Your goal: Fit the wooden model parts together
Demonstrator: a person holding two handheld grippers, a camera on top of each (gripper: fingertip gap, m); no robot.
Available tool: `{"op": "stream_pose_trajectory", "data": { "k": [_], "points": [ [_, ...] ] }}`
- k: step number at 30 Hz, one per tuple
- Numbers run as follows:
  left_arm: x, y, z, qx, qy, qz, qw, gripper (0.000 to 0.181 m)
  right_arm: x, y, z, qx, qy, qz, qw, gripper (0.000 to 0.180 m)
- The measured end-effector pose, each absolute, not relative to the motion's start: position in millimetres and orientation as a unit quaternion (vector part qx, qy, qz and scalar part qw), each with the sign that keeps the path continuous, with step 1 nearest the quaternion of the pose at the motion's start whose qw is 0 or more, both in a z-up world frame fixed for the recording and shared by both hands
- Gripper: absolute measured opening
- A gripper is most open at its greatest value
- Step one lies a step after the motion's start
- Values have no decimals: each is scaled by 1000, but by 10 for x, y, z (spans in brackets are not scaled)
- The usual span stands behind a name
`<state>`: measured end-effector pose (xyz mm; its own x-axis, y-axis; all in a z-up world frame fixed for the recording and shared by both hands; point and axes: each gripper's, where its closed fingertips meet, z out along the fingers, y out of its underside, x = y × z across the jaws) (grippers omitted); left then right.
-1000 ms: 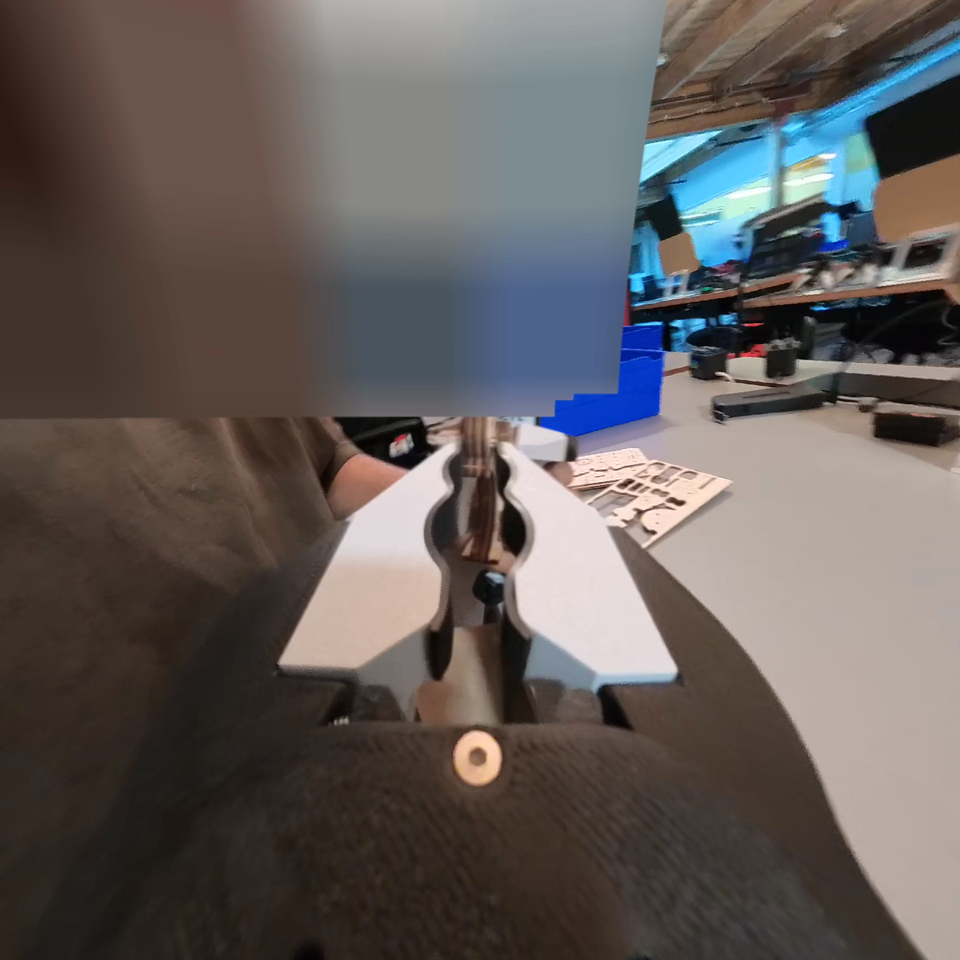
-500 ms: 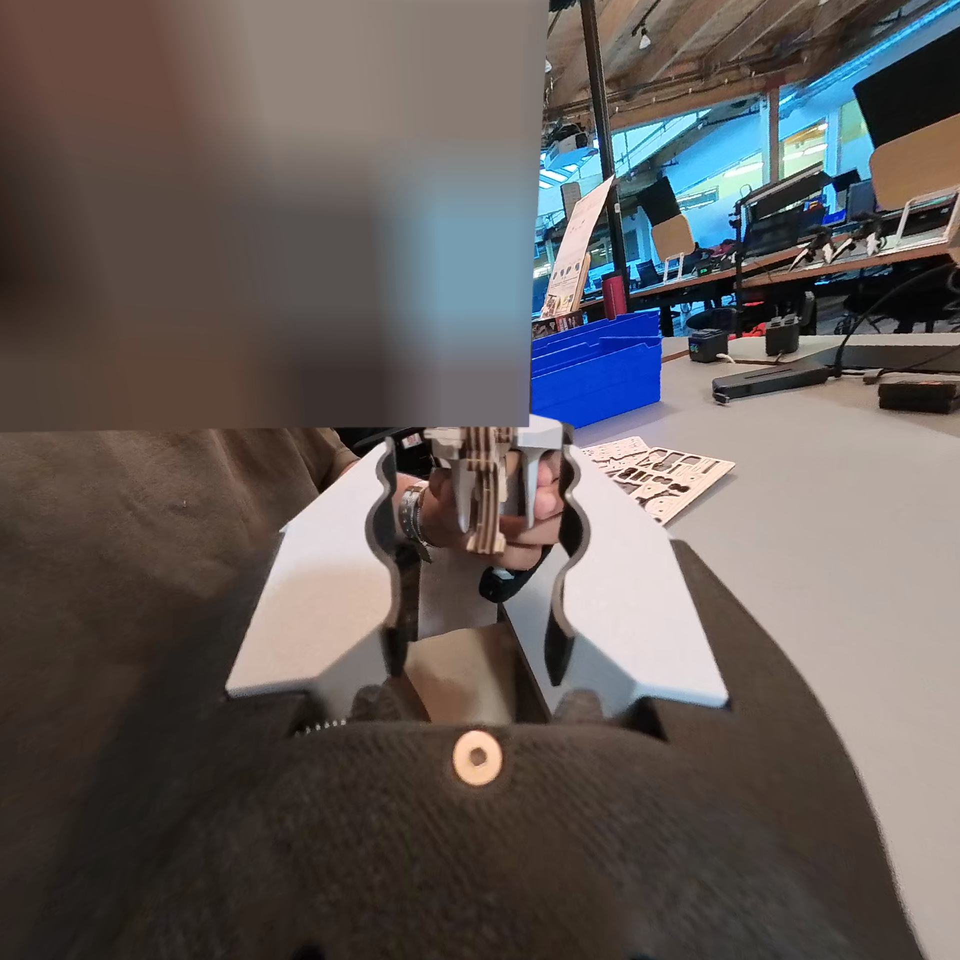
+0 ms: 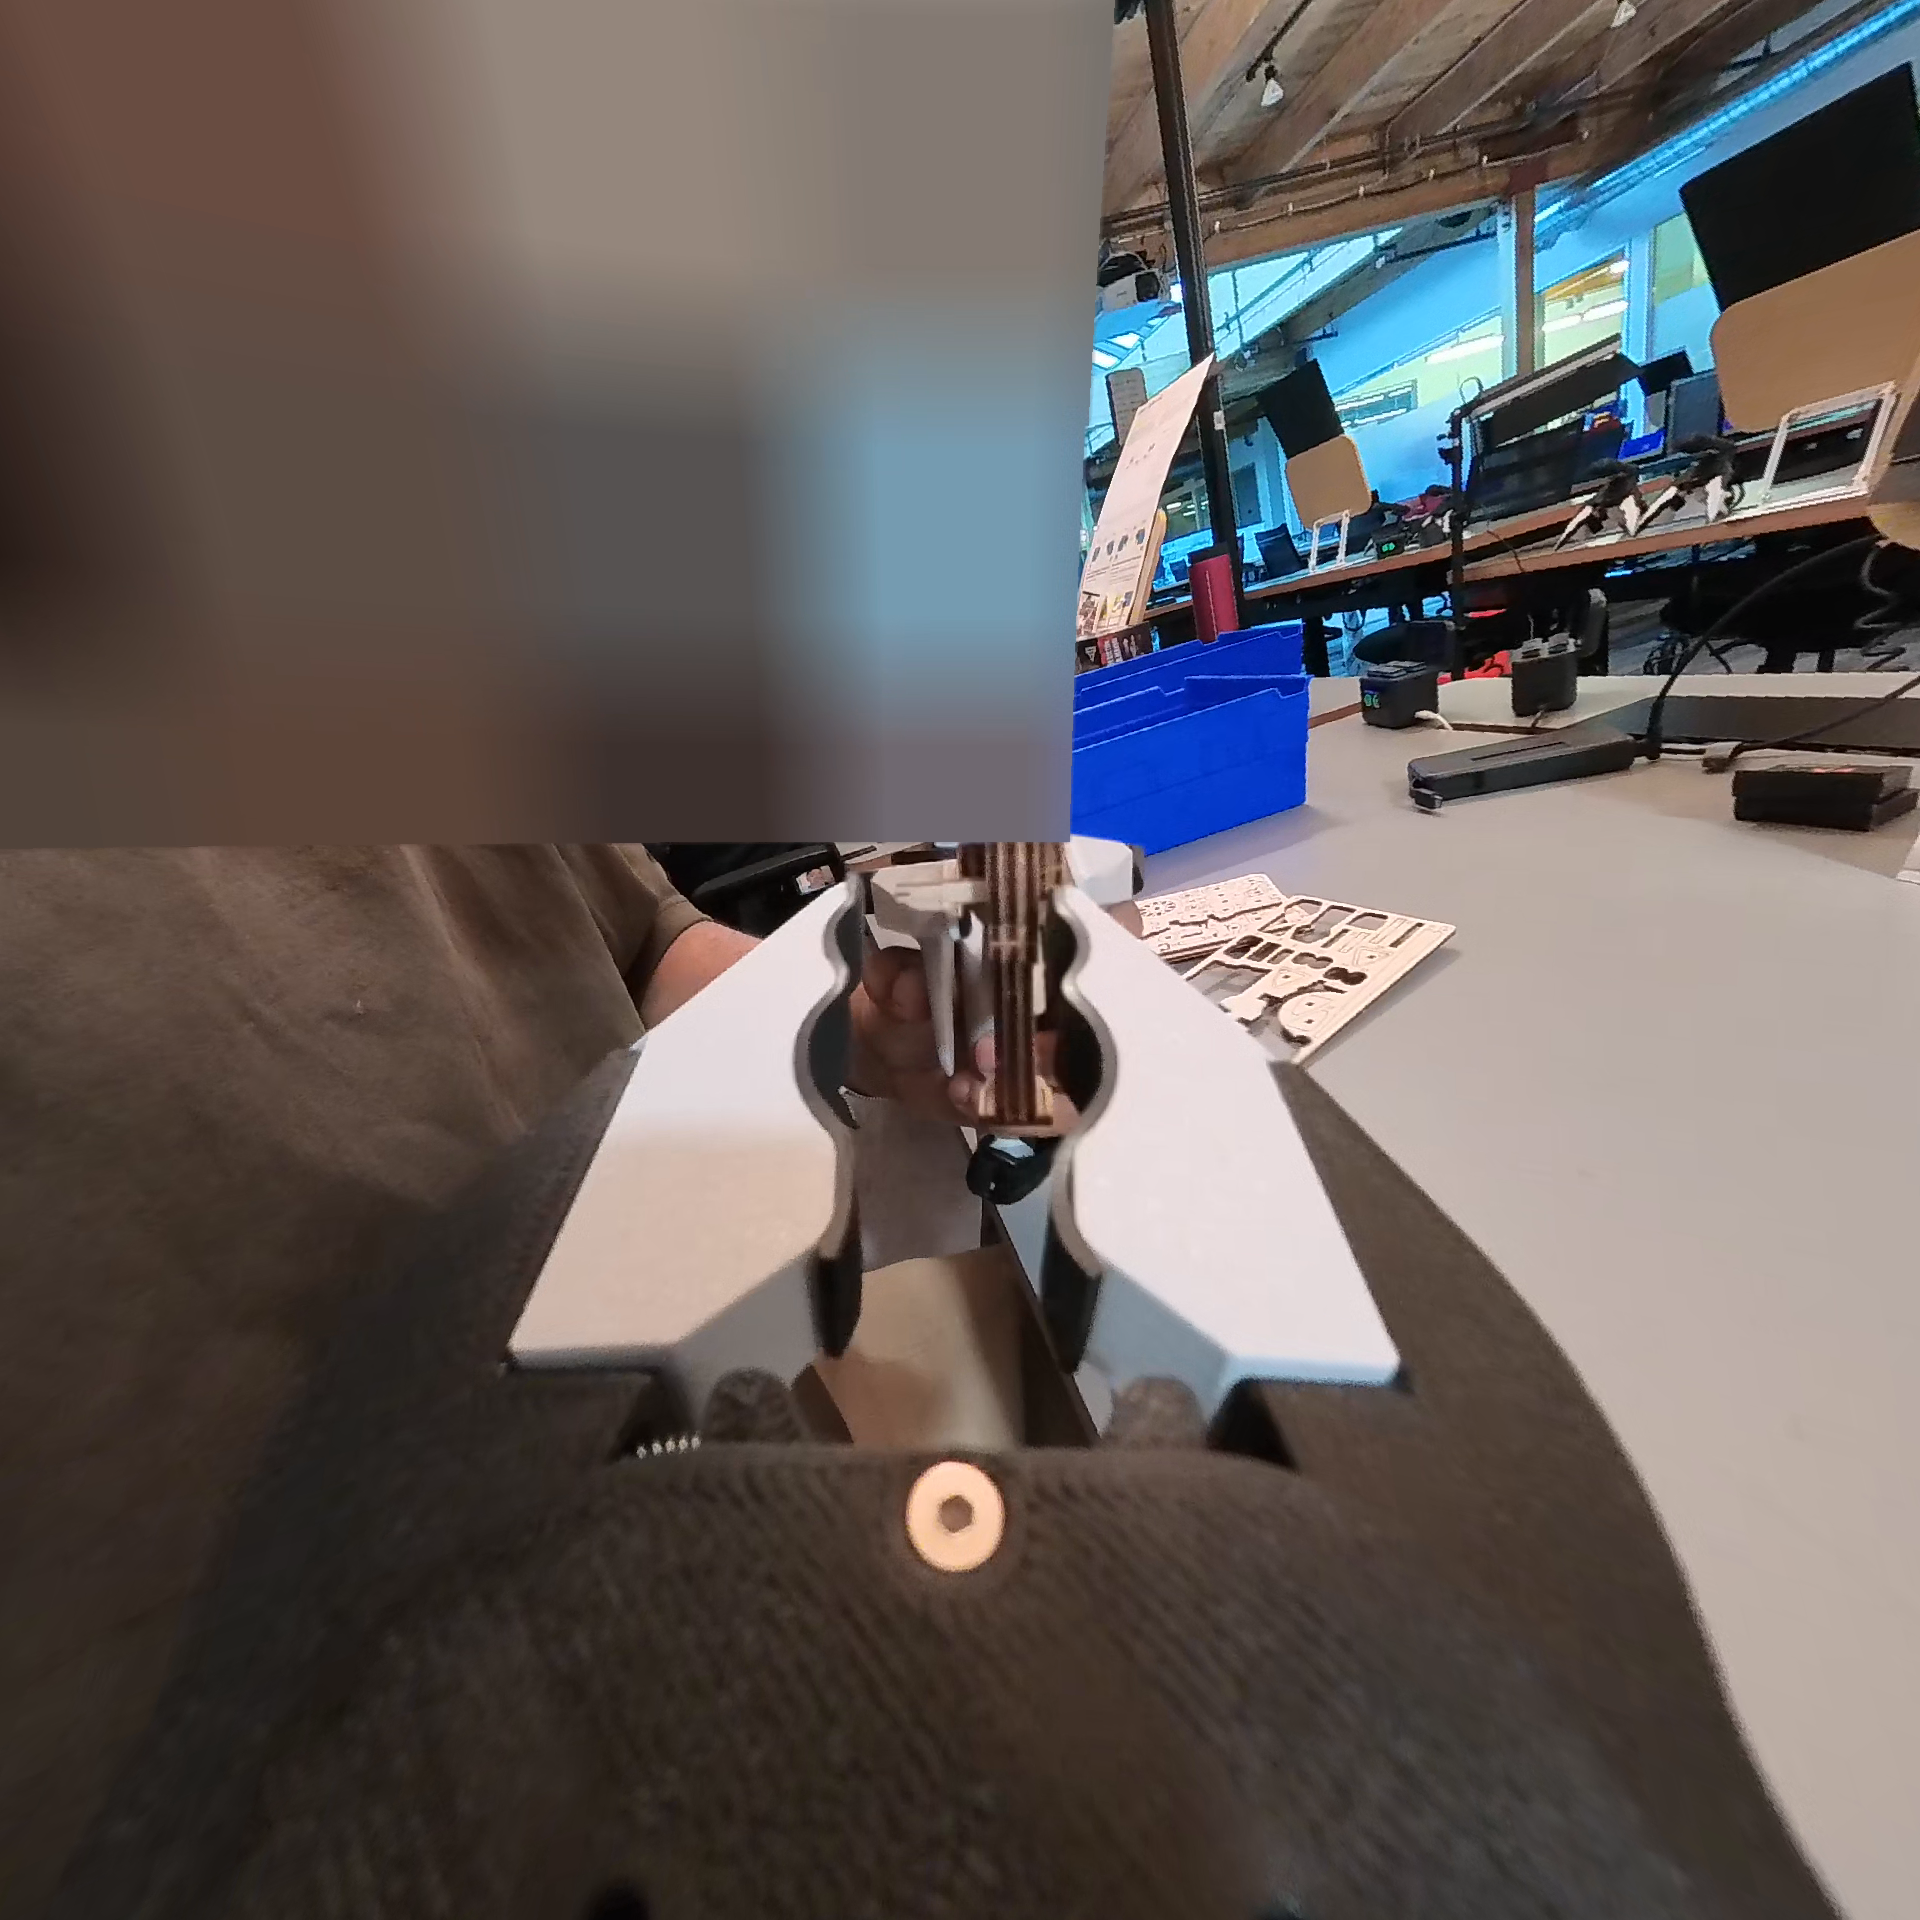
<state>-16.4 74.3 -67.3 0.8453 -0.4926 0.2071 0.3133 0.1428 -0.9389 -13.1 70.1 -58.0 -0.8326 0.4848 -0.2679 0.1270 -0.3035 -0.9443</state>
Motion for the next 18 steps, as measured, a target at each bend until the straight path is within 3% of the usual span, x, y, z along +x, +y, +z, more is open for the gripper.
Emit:
{"op": "stream_pose_trajectory", "data": {
  "k": [2, 10, 14, 16, 18],
  "points": [
    [-150, 746, -676, -599, 78, -266, 752, 18, -134, 715, -572, -266, -576, 764, 120, 25],
    [-150, 752, -678, -599, 77, -263, 752, 18, -135, 726, -577, -266, -577, 763, 117, 25],
    [-157, 757, -686, -600, 74, -263, 751, 18, -111, 684, -584, -258, -581, 763, 114, 42],
    [-130, 749, -678, -598, 79, -269, 751, 18, -122, 683, -602, -262, -585, 758, 119, 25],
    [-128, 756, -676, -598, 76, -266, 752, 18, -127, 696, -601, -263, -588, 756, 115, 25]
  ]
}}
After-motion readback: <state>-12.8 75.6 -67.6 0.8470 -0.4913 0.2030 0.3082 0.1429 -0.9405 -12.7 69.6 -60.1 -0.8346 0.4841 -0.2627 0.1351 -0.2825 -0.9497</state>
